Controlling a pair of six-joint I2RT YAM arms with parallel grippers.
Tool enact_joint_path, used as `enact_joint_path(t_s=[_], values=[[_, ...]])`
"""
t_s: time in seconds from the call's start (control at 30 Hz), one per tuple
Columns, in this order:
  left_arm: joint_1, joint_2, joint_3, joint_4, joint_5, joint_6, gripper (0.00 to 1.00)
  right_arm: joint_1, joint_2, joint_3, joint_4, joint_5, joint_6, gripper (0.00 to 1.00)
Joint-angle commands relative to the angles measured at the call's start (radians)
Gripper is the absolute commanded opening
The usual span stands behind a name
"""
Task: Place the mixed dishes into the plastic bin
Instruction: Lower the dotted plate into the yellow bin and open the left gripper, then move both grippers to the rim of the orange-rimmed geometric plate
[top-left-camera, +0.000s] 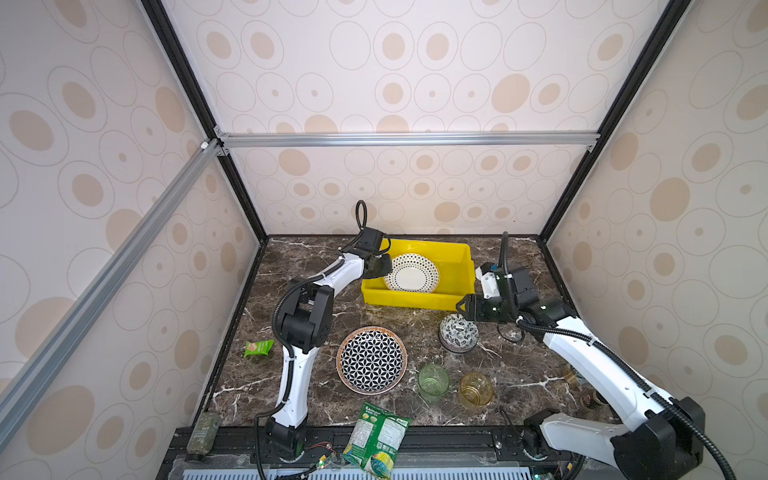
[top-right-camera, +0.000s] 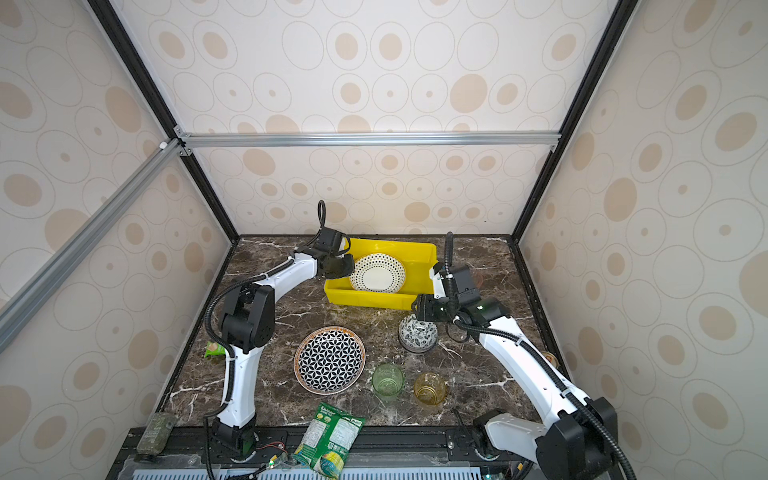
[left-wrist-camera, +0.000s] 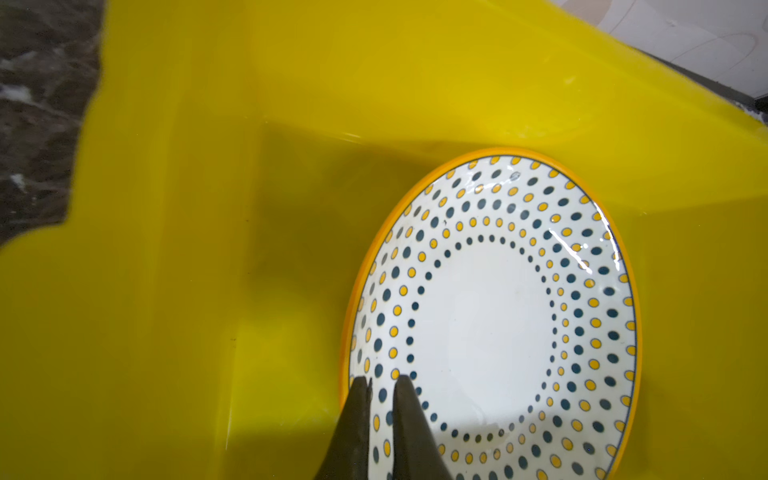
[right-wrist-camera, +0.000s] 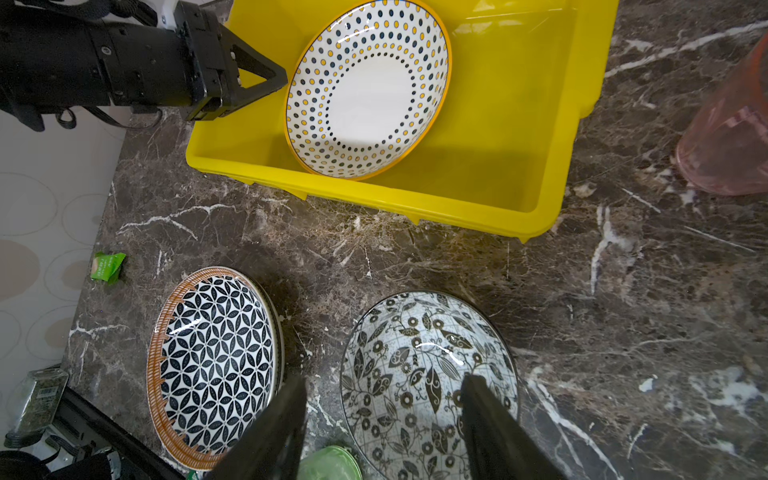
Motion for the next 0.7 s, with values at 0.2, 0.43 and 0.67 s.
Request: enact_joint_path(t_s=[0.2, 0.43, 0.67], values=[[0.000, -0.241, -0.095, -0.012, -0.020, 0.056, 0.16, 0.014, 0.020, 0.016, -0.025, -0.014, 0.005, 0.62], [0.000, -0.420, -0.241, -0.030, -0.052, 0.097, 0.17, 0.062, 0.034, 0.031, -0.032, 0.010, 0.013, 0.62], [0.000, -0.613, -0.417, -0.062, -0.121, 0.119, 0.21, 0.128, 0.058, 0.054, -0.031, 0.032, 0.016, 0.61]])
